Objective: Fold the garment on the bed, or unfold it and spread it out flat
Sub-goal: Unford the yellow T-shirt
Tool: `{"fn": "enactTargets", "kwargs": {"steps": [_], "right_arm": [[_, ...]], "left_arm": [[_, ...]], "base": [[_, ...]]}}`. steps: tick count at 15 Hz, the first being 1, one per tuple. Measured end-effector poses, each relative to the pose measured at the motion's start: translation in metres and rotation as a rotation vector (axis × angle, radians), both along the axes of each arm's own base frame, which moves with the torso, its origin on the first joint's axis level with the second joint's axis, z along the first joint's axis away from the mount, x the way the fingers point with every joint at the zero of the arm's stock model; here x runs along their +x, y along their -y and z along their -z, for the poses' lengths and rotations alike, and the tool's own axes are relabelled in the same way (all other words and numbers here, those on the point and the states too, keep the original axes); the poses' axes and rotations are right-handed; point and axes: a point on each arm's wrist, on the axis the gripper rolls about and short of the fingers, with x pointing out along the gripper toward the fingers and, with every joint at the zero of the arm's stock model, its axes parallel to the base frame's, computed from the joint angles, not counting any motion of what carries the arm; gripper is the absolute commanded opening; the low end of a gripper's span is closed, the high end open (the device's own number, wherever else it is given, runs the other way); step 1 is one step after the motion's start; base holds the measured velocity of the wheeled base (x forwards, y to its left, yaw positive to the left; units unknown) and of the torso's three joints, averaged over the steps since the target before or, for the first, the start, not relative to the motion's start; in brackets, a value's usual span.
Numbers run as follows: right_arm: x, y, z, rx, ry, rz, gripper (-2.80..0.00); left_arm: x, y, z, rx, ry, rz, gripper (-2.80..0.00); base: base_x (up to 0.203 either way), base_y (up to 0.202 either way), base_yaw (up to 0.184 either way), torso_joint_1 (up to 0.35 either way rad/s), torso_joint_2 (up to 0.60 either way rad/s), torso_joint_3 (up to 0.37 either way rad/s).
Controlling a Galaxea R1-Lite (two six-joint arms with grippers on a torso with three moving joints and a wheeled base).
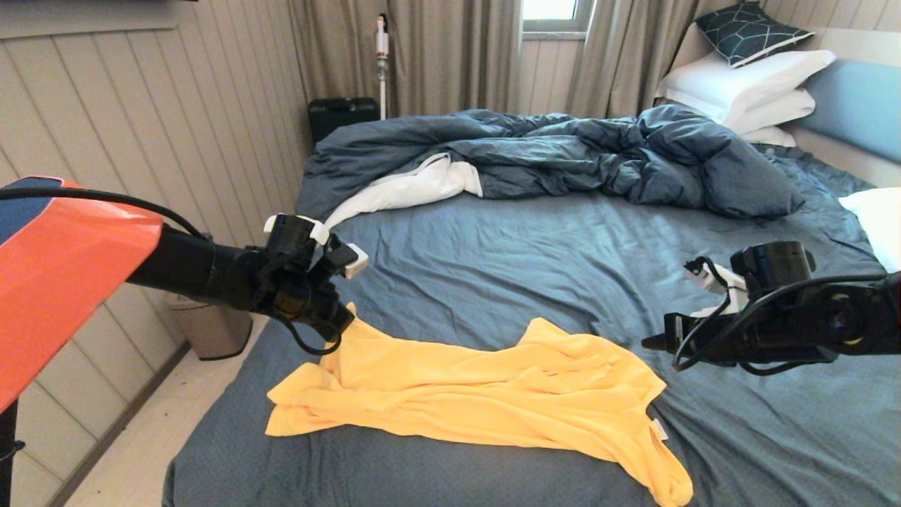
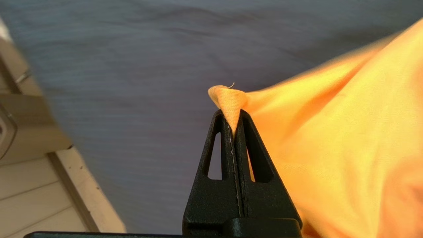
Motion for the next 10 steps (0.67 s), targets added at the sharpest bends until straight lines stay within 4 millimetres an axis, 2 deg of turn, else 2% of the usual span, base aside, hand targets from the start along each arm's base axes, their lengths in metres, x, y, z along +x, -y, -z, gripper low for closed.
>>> {"fn": "enactTargets", "kwargs": {"steps": [10], "right_arm": [[0.002, 0.000, 0.003, -0.001, -0.004, 0.001, -2.80]], "left_arm": [[0.065, -0.039, 0.020, -0.006, 0.053, -0.126, -2.80]], "base": [[0.000, 0.000, 0.000, 0.000, 0.00, 0.000]]}}
